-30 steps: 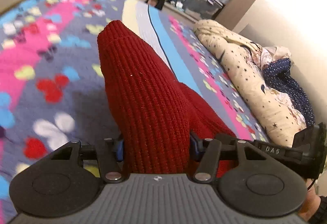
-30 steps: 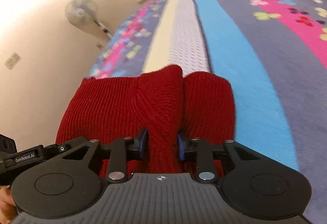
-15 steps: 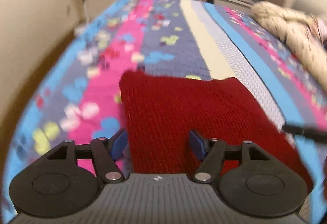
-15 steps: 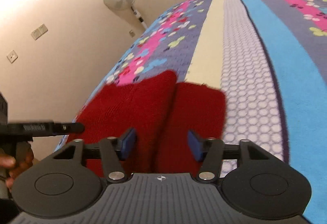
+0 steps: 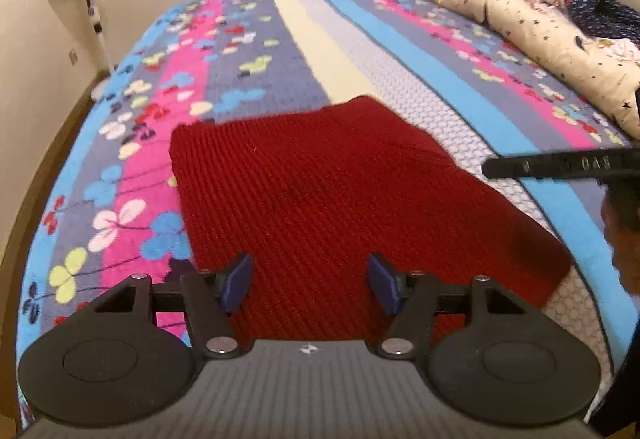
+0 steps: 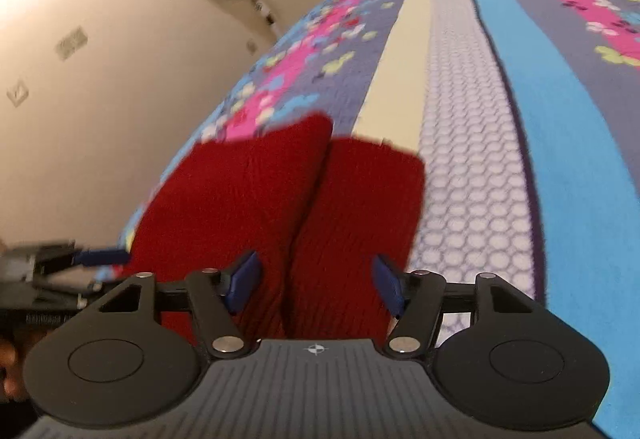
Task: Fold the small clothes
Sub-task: 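Pull both open tools back from the folded sweater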
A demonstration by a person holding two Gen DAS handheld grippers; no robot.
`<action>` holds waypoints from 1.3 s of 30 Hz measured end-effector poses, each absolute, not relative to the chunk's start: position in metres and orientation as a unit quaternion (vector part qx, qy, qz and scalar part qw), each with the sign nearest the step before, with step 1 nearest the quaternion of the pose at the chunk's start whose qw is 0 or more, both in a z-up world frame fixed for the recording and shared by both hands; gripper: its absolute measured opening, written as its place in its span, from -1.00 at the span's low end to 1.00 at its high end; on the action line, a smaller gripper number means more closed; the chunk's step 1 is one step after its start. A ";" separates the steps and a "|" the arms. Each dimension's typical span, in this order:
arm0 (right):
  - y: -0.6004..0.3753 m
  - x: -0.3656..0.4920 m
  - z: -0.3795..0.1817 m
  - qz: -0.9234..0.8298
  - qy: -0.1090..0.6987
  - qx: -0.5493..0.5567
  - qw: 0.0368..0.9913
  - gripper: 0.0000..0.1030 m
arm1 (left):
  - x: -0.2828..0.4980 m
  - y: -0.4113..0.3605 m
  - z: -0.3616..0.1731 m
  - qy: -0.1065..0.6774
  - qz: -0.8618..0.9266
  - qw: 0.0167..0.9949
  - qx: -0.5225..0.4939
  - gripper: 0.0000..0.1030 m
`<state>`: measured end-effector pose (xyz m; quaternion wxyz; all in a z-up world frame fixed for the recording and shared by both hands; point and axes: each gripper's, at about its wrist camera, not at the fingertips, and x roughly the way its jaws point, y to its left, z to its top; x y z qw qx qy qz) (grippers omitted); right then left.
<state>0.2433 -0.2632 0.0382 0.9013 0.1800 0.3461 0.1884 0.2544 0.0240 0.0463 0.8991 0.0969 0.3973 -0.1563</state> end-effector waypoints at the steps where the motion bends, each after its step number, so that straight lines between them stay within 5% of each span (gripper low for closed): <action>1: -0.264 0.240 0.044 0.198 0.336 0.177 0.904 0.18 | 0.246 0.025 0.048 0.392 -0.160 0.900 0.103 0.35; 7: -0.261 0.246 0.019 0.157 0.431 0.124 0.880 0.21 | 0.226 0.007 0.024 0.405 -0.138 0.884 0.191 0.36; 10: -0.265 0.231 0.032 0.124 0.413 0.103 0.896 0.20 | 0.213 0.015 0.033 0.397 -0.117 0.900 0.134 0.38; 13: -0.267 0.202 0.064 0.125 0.341 0.095 0.927 0.20 | 0.193 0.022 0.048 0.367 -0.088 0.922 0.090 0.68; 17: -0.275 0.154 0.088 0.109 0.293 0.102 0.944 0.64 | 0.157 0.020 0.066 0.320 -0.061 0.943 0.065 1.00; 27: -0.257 0.060 0.096 0.080 0.255 0.094 0.959 0.92 | 0.076 0.003 0.100 0.277 -0.044 0.958 0.057 0.99; 34: -0.220 0.050 0.088 0.107 0.268 0.064 0.955 0.95 | 0.067 0.002 0.068 0.352 -0.039 0.935 0.014 0.99; 39: -0.200 0.060 0.083 0.096 0.263 0.020 0.960 0.95 | 0.075 0.009 0.074 0.324 0.004 0.946 0.026 0.99</action>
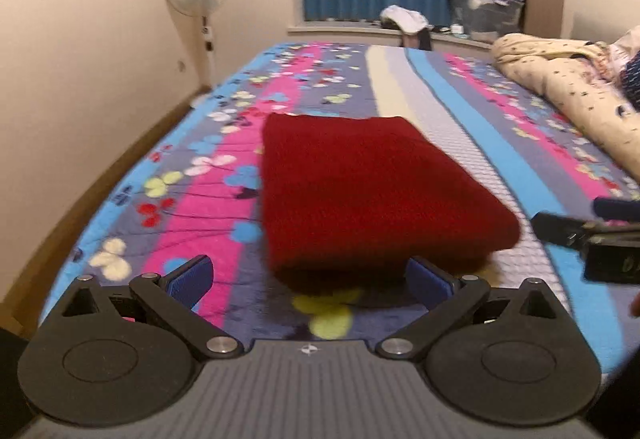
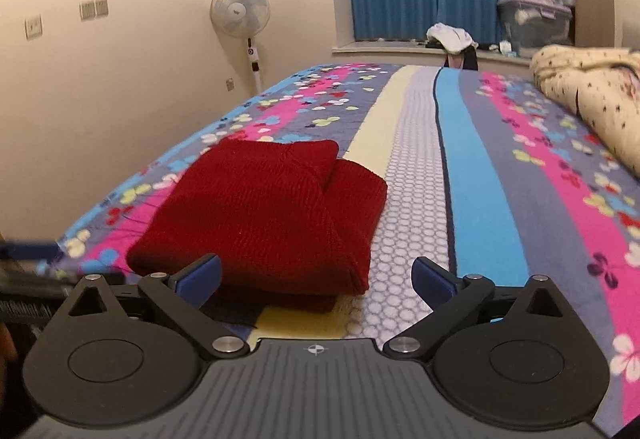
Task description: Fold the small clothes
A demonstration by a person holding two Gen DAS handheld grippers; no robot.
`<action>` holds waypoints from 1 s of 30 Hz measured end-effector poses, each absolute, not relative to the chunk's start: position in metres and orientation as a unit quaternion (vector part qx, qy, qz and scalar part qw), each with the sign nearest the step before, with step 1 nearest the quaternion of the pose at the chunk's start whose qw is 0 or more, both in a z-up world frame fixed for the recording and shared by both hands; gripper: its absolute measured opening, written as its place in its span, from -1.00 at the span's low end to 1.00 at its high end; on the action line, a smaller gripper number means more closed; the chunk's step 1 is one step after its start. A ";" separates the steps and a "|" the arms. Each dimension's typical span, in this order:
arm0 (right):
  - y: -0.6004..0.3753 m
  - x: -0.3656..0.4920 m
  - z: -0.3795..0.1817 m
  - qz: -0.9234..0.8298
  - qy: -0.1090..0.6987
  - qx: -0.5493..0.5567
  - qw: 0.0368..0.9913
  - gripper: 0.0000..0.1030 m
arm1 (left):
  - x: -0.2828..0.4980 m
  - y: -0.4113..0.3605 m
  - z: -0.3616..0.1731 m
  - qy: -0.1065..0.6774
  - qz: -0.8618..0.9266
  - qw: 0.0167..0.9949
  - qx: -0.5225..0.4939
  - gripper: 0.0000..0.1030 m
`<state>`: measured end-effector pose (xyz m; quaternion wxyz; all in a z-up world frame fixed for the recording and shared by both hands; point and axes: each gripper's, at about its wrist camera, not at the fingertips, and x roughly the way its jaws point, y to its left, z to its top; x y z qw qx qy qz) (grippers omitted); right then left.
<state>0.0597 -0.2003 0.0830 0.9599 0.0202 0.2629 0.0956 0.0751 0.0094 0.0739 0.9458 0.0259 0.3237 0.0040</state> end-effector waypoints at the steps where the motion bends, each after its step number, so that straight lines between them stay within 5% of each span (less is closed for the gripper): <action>1: -0.199 0.060 0.084 0.093 0.259 0.022 0.961 0.95 | 0.077 0.012 0.072 0.334 0.008 0.942 0.020 0.99; 30: -0.195 0.062 0.085 0.107 0.270 0.040 0.956 0.95 | 0.085 0.015 0.063 0.366 0.011 0.930 0.014 0.99</action>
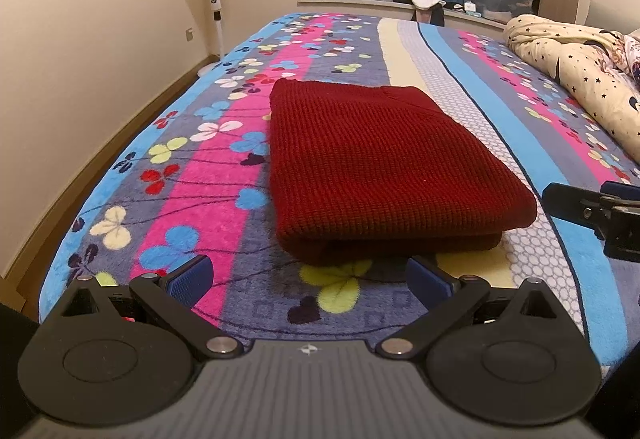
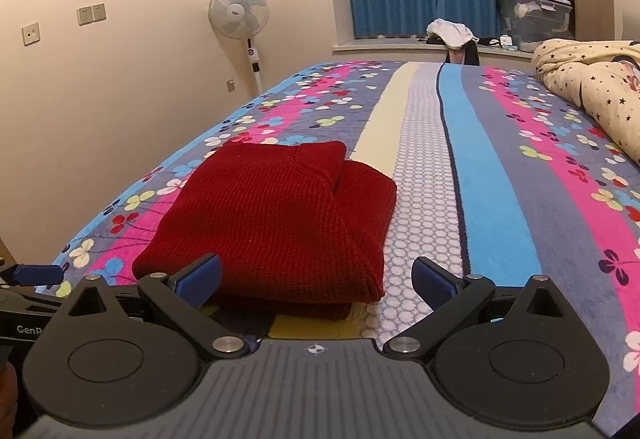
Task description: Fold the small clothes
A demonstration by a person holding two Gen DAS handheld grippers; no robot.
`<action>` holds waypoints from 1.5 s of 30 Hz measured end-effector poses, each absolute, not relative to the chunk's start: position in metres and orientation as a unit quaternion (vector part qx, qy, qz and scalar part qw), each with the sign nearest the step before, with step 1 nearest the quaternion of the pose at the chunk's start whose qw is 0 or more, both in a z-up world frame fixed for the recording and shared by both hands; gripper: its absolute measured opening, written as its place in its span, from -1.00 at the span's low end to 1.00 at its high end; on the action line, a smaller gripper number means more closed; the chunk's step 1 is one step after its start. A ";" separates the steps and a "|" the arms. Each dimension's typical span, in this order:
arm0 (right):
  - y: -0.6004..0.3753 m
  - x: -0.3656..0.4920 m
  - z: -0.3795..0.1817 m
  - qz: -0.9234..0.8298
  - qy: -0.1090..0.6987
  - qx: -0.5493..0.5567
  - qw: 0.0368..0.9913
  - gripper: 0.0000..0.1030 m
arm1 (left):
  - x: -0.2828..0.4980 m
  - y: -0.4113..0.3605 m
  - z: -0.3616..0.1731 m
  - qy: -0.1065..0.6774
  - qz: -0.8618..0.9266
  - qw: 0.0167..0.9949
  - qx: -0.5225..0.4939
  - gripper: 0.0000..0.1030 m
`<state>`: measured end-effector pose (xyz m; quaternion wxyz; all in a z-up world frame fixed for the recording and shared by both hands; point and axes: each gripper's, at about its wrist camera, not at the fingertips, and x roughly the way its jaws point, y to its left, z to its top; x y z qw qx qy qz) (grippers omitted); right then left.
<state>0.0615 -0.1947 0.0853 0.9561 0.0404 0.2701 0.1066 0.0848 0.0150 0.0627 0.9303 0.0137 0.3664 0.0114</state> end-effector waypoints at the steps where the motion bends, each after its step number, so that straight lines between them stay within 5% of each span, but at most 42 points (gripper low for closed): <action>1: -0.194 0.062 0.085 0.107 0.270 0.039 0.956 0.95 | 0.085 0.015 0.063 0.366 0.011 0.931 0.014 0.99; 45: -0.191 0.058 0.088 0.118 0.265 0.024 0.957 0.96 | 0.084 0.014 0.062 0.364 0.010 0.931 0.014 0.99</action>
